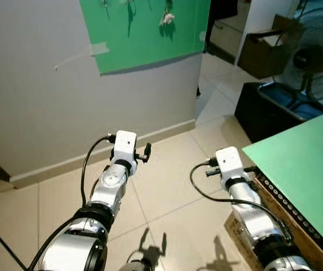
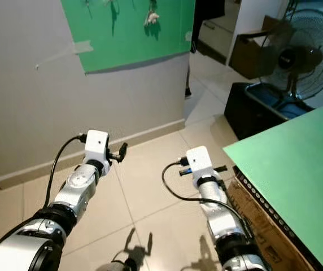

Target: Hang keys on a hook

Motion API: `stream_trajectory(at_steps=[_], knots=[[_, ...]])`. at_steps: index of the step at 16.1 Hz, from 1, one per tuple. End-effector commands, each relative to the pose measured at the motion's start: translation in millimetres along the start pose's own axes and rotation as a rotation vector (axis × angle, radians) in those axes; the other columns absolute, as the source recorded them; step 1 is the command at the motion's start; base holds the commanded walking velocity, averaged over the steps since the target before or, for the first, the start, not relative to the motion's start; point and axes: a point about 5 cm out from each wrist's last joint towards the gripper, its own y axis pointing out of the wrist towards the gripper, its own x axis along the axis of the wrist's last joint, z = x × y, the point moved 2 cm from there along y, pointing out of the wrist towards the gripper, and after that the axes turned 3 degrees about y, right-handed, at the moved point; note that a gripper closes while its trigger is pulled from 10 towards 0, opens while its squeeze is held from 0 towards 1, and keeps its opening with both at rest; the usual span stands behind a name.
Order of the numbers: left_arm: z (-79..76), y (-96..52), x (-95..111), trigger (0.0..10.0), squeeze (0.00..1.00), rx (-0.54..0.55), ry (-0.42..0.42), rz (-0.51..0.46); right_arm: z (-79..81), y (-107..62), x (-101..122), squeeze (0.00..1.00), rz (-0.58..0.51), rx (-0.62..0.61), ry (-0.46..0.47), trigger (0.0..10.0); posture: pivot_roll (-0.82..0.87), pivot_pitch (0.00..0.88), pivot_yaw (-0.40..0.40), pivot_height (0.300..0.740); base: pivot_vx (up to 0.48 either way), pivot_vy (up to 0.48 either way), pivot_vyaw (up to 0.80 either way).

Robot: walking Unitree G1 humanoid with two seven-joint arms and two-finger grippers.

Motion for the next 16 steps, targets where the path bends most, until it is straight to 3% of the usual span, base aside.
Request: stream_trajectory(at_steps=[1, 5, 11, 16], knots=[[0.1, 1.7, 8, 10.0, 0.00, -0.009, 0.012, -0.034, 3.1, 1.8, 3, 0.00, -0.015, 0.006, -0.008, 10.0, -0.13, 0.000, 0.050, 0.740, 0.000, 0.000, 0.00], [9.2, -1.0, 9, 10.0, 0.00, 0.017, -0.034, -0.055, 1.8, 0.5, 3, 0.00, -0.028, -0.025, 0.025, 10.0, -0.10, 0.000, 0.024, 0.740, 0.066, 0.000, 0.00], [16.2, 0.2, 14, 10.0, 0.00, 0.077, -0.004, -0.064, 13.4, 3.5, 5, 0.00, -0.031, 0.018, 0.006, 10.0, -0.10, 0.000, 0.035, 0.740, 0.431, 0.000, 0.00], [16.8, 3.3, 19, 10.0, 0.00, 0.089, -0.001, -0.058, 13.1, 3.3, 2, 0.00, -0.027, 0.013, 0.005, 10.0, -0.11, 0.000, 0.052, 0.740, 0.430, 0.000, 0.00]])
